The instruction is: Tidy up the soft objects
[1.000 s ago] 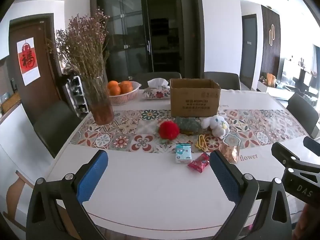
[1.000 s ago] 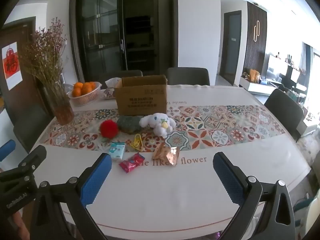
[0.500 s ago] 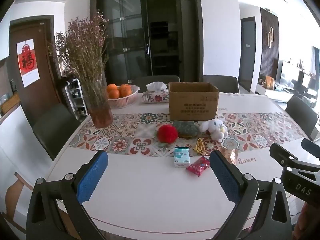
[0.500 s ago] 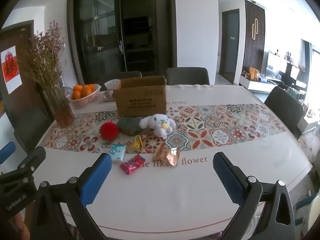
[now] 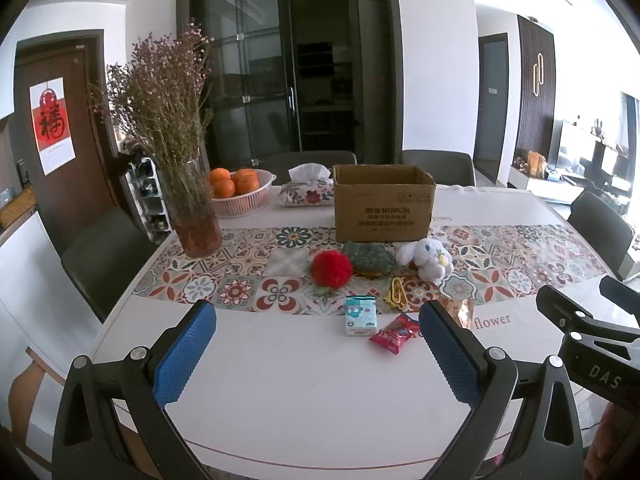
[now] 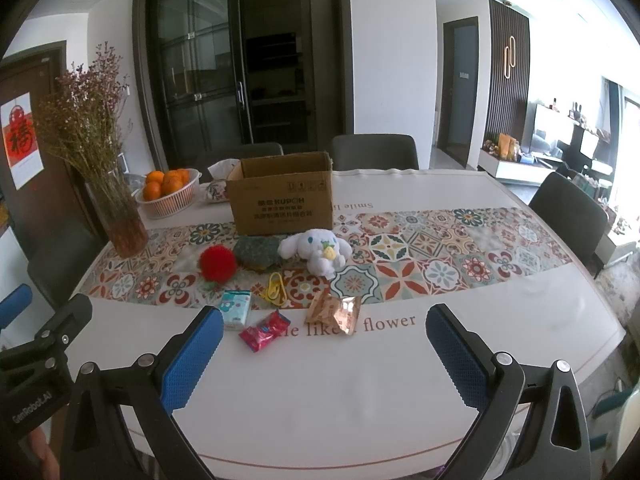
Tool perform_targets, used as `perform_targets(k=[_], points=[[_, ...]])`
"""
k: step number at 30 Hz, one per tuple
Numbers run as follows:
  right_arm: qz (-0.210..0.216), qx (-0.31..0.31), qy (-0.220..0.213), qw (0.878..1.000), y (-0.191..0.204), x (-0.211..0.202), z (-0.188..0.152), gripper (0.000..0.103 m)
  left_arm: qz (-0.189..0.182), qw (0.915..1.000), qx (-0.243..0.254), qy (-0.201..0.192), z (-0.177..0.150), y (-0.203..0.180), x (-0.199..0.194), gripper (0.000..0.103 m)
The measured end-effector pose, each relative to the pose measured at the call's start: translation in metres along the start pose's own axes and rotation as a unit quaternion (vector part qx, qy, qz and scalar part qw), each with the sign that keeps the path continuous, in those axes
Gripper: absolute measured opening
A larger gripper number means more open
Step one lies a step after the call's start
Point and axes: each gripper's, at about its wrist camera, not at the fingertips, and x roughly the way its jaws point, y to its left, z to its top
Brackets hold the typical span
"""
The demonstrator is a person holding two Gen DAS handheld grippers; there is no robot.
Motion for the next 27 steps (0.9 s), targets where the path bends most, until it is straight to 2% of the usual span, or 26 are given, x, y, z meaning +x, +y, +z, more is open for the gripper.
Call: perform_targets(k=[27], points=[[-0.002, 0.003, 0.002, 1.000, -0.0015, 0.0024, 0.0001, 0.103, -0.015, 0.9999, 0.003, 0.005, 0.0001, 0.0022, 0.0099, 0.103]])
